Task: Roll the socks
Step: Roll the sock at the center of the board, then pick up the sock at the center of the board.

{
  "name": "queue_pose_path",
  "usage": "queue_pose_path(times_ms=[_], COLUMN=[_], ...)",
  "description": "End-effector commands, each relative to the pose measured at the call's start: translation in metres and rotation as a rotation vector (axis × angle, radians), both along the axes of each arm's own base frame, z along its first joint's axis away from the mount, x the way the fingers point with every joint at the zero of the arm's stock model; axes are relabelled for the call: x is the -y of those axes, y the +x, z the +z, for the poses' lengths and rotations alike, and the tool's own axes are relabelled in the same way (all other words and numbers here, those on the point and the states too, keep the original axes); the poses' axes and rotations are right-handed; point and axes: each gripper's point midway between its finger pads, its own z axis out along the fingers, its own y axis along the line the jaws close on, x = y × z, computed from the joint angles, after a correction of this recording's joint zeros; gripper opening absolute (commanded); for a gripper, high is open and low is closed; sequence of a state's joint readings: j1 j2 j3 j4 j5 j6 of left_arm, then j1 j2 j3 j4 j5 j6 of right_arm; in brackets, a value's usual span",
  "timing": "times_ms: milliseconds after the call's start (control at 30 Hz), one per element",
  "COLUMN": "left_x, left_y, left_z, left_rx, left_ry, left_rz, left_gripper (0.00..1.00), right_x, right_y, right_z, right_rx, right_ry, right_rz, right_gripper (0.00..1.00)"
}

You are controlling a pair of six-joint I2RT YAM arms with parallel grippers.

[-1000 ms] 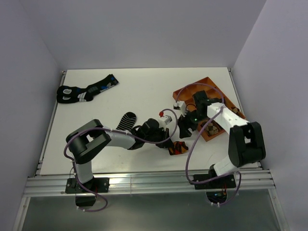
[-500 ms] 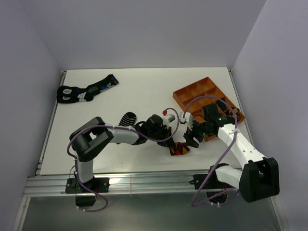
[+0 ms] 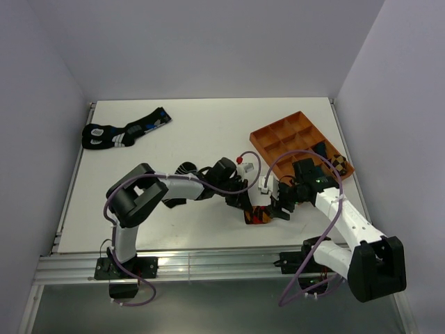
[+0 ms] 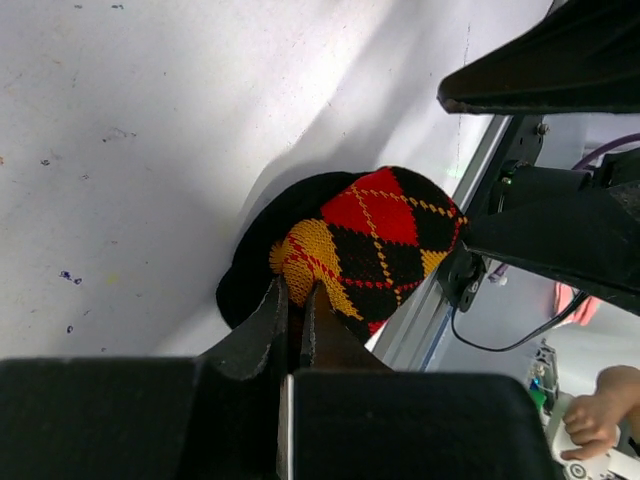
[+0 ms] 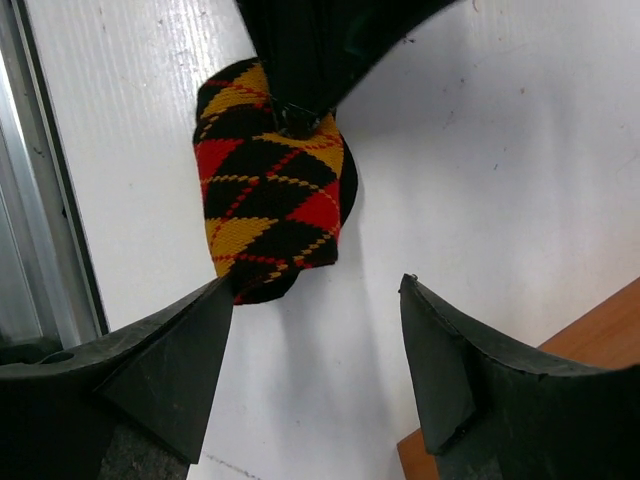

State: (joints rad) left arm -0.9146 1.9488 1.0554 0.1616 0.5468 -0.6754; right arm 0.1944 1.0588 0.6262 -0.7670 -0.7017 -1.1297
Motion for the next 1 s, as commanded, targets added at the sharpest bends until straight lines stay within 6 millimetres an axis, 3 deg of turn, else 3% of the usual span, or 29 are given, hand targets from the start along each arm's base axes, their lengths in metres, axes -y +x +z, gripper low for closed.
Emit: queue_pose_path(times_ms=[0,333,467,967], left_x=[-0.039,-0.03,-0.029,-0.029], left_y=[-0.022,-0.017,-0.016,-0.007], left_z=[-0.054,-0.059,-0.06,-0.059], left_rx=[-0.142,-0.173,-0.179,-0.198], left_ry=[0.226,0.237,0.246,0.234], left_rz=[-0.003,-0.006,-0.007,-0.017], left_gripper=[0.0,0.0,0.0,0.0], right_x=[-0.008,-0.023,-0.027,-0.034], right_y=[0.0,-0.016,-0.02,-0.009], right_z=[0.005,-0.005,-0.018,-0.036], right_rx=[0.079,0.105,0.119,0.13], right_ry=[0.025,-0.033,-0.078,-0.168], right_rz=[0.072,0.175,0.202,0.22], right_gripper=[0.75,0.74,0.73,0.7])
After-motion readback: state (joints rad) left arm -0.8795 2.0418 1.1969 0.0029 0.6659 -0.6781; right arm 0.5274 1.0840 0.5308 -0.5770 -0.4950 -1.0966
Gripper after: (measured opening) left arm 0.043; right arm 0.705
